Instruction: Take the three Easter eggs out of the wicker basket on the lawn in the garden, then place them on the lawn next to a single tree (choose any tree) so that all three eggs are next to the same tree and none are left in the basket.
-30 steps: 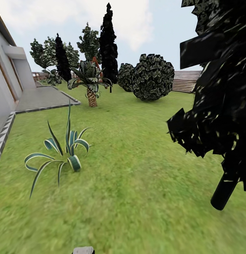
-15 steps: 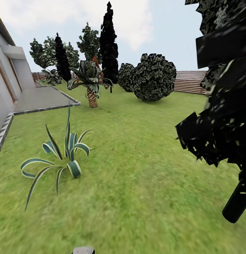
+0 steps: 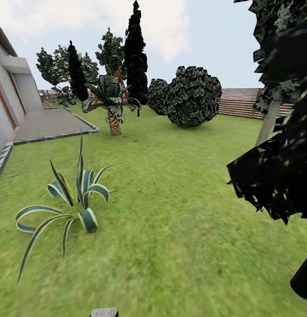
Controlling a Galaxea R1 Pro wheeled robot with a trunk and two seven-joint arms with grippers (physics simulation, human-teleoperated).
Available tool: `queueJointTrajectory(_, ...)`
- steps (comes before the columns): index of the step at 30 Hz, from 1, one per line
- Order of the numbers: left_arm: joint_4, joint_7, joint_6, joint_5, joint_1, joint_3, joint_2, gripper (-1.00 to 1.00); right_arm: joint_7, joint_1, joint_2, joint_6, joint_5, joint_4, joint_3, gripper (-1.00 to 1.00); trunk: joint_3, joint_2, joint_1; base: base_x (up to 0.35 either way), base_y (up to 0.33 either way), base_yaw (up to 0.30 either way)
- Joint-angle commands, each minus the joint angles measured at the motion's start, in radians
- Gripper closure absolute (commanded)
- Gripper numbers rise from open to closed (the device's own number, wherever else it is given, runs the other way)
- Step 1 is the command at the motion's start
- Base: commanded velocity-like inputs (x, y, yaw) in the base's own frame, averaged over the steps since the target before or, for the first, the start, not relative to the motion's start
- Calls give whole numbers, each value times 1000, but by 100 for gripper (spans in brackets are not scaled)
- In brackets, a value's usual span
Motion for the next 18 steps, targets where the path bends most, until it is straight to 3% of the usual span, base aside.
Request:
queueJointTrajectory(1, 1, 1, -3, 1, -1, 1, 0, -100, 0, -1, 0, -3, 0, 1, -1, -100, -1, 0, 0, 330, 0, 0)
queueJointTrajectory(13, 1, 1, -3, 1, -1, 1, 0, -100, 0, -1, 1, -3, 0, 1, -1, -100, -1, 0, 0, 330, 0, 0)
queueJointTrajectory(18, 1, 1, -3, 1, -1, 1, 0, -100, 0, -1, 0, -3, 0, 1, -1, -100, -1, 0, 0, 330, 0, -95)
